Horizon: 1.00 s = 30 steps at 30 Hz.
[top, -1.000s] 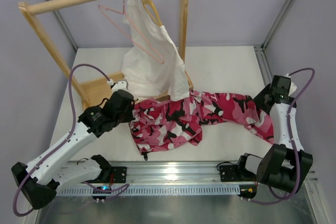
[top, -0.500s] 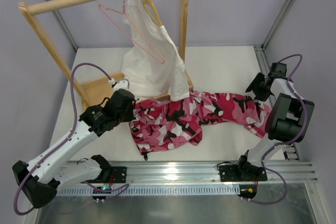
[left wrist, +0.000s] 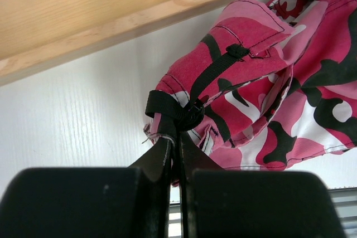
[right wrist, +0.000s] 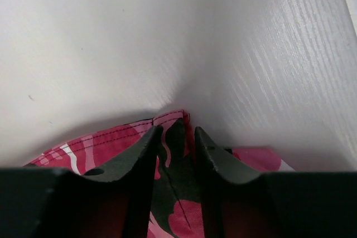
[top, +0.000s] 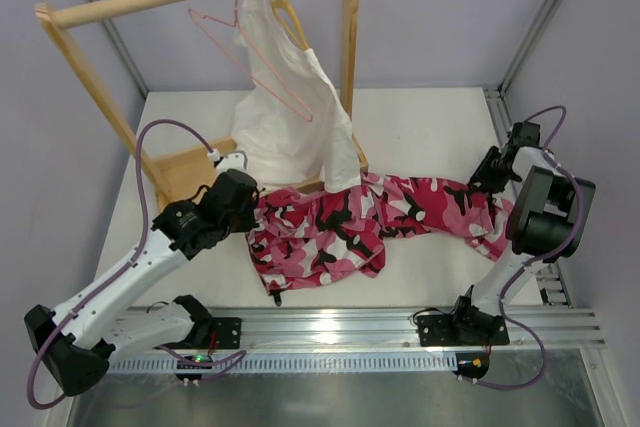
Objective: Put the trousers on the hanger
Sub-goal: Fold the trousers
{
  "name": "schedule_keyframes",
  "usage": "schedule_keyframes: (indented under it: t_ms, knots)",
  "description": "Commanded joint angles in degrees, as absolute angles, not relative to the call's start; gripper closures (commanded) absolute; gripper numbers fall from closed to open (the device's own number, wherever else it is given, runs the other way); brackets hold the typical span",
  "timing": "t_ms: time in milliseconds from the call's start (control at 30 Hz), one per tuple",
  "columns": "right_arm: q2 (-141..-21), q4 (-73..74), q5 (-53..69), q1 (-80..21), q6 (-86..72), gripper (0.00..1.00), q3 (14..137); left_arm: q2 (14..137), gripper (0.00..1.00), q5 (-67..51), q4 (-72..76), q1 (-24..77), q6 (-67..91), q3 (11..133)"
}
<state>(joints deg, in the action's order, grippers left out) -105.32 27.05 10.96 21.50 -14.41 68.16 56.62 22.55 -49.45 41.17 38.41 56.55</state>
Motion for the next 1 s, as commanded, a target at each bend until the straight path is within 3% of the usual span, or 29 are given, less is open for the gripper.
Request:
schedule_keyframes:
  t_ms: [0,33,67,100,333,600,967]
  knots:
    - [-100.20,27.07,9.67,21.62,-13.62,0.65,67.76,57.13,1.00,23.73,-47.20,40.96,37.44,58.62]
    - [-99.76,27.51,9.58,21.62,-13.62,0.71,67.85,57.22,1.00,23.56,-47.28,40.87,37.44,58.54]
    - [-98.71,27.60,9.49,21.62,-13.45,0.89,67.94,57.13,1.00,23.73,-47.46,40.87,37.62,58.54]
    - [-97.83,27.51,9.49,21.71,-13.45,0.96,67.77,57.13,1.00,24.08,-47.55,40.96,37.88,58.62]
    - [-85.62,31.37,3.09,21.62,-15.11,0.96,67.23,56.43,1.00,26.27,-49.04,40.87,37.18,60.64]
    - [-70.07,39.19,-12.37,21.71,-18.72,0.96,70.75,55.72,1.00,35.85,-55.63,40.87,37.35,64.68]
    - [-61.35,43.68,-25.22,21.62,-17.67,0.96,74.88,53.18,1.00,47.90,-64.68,40.78,36.83,68.20]
